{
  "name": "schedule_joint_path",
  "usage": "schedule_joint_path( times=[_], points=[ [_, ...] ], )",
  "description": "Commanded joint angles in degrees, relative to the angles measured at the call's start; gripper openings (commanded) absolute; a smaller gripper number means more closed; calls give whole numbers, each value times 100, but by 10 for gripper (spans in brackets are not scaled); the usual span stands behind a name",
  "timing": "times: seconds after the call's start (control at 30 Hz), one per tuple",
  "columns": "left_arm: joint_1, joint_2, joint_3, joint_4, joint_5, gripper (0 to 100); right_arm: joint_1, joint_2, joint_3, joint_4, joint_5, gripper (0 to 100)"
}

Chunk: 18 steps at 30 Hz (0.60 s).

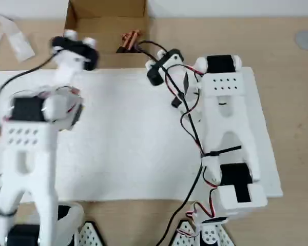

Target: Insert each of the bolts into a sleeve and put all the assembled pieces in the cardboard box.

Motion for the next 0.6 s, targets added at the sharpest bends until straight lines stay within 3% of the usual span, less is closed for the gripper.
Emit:
schedule_joint_path(
  times=[0.0, 0.23, 0.4, 0.57],
  points=[
    [-378, -804, -334, 211, 352, 11, -92, 31, -13, -132, 615, 177],
    [-853, -2308, 132, 202, 897, 11, -110, 1209, -602, -167, 1503, 178],
    [-879, -3538, 1081, -229, 1240, 11, -92, 2334, -1631, 9, 1582, 178],
    [-879, -4866, 2110, -791, 1099, 13, -92, 3222, -2870, 404, 1582, 175]
  ],
)
